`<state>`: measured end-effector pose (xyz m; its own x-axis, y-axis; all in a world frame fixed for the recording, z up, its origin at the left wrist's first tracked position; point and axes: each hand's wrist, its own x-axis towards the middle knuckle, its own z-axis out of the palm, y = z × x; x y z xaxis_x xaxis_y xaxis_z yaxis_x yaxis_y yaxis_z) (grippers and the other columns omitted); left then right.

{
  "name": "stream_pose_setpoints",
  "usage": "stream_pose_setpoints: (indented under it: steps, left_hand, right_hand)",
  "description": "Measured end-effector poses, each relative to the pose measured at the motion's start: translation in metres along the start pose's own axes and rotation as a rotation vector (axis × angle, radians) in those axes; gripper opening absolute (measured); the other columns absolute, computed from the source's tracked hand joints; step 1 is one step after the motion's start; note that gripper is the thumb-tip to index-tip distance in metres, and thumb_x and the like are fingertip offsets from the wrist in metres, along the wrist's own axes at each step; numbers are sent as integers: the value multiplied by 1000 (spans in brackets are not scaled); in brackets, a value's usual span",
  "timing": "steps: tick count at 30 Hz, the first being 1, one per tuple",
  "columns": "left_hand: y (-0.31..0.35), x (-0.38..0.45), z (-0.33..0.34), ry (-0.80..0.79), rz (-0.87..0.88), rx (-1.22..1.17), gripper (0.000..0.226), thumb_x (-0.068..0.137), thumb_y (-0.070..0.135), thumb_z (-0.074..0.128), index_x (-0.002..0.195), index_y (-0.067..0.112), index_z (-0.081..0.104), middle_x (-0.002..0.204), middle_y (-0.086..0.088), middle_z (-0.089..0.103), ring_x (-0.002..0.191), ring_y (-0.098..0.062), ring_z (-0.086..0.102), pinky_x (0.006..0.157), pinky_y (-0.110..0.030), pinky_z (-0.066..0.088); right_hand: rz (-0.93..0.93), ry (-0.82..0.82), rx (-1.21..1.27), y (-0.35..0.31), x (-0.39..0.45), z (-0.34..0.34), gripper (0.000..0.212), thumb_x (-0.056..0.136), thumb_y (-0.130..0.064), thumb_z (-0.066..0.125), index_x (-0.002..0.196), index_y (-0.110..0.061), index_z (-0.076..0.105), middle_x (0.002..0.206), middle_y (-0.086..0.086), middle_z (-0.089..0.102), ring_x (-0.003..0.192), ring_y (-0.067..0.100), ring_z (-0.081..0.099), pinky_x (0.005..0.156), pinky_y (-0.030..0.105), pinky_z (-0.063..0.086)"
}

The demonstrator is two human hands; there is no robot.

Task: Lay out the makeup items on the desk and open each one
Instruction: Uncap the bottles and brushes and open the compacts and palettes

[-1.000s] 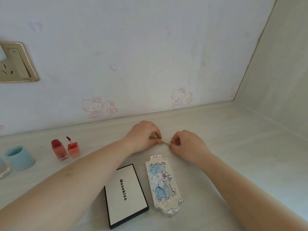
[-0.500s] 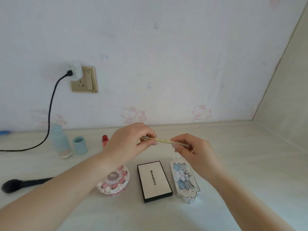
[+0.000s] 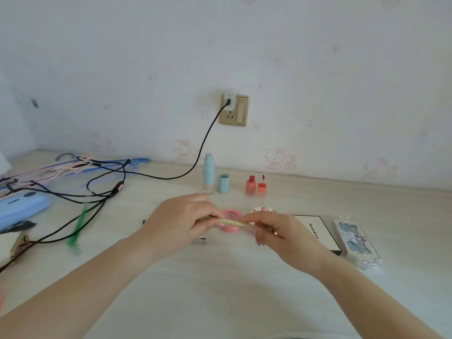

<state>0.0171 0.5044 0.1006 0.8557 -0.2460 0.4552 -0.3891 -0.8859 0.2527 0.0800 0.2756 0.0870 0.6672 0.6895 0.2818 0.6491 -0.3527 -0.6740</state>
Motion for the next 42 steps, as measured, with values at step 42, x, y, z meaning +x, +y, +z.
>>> stream_pose_setpoints:
  steps: [42]
  left_hand:
    - [-92, -96, -4, -92, -264, 92, 21, 85, 32, 64, 106, 34, 69, 101, 14, 61, 101, -9, 54, 78, -23, 31]
  right_hand:
    - [-21, -11, -418, -22, 54, 117, 14, 81, -37, 65, 91, -28, 68, 91, -11, 52, 90, 10, 51, 75, 26, 44]
